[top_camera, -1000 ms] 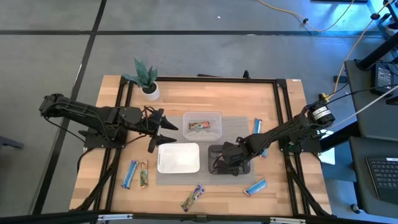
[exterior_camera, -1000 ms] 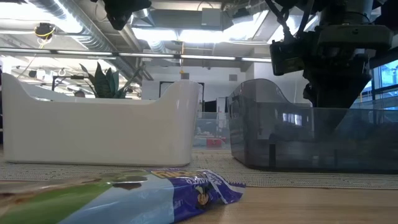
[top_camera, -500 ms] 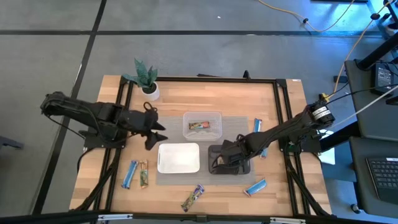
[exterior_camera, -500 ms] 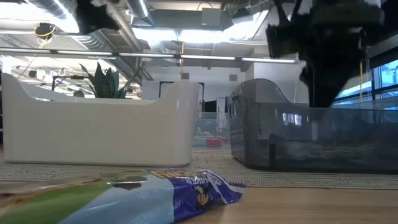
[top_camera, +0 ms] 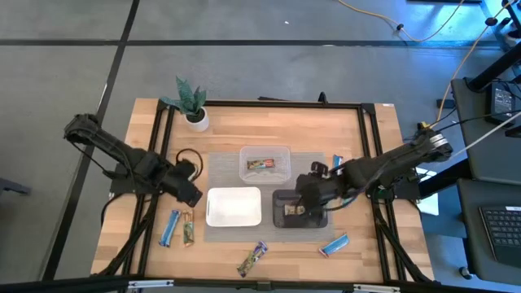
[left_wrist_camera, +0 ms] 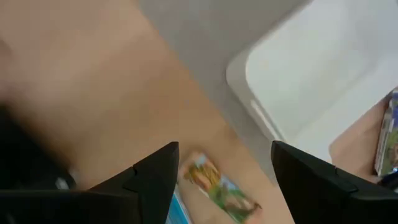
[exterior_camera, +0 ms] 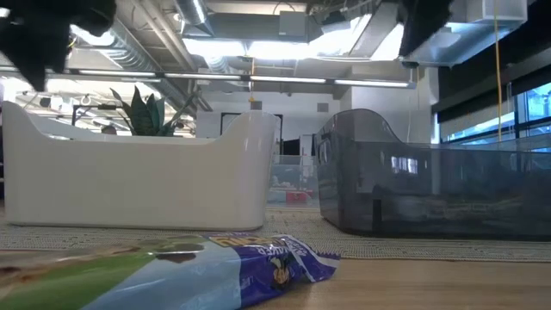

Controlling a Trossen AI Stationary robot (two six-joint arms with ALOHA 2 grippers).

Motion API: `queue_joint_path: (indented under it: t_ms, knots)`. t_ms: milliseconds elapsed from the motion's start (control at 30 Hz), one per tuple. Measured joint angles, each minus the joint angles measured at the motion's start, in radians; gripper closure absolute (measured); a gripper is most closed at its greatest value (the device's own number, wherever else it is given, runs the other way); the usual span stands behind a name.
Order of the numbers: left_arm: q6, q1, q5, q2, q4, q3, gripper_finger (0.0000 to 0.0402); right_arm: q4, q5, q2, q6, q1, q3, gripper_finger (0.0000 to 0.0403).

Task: Pick and place Granola Bars by type
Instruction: Put the left blue granola bar into the white bin

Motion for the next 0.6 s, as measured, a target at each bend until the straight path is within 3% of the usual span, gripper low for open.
queue_joint_path:
  t_ms: [167,300,600]
  knots:
    - [-0.226,-0.125,-0.001,0.062,-0.07,0.0,0.0155,0.006,0.108,-0.091,-0.002,0.013,0.0,0.0175]
    - [-0.364,-0.21,0.03,0.115,-0.109,0.0,0.0155,0.012,0.12,-0.12,0.024,0.018,0.0,0.0175]
    - [-0.521,-0.327,0.121,0.221,-0.065,0.0,0.0155,0.031,0.122,-0.107,0.015,0.018,-0.002,0.0175]
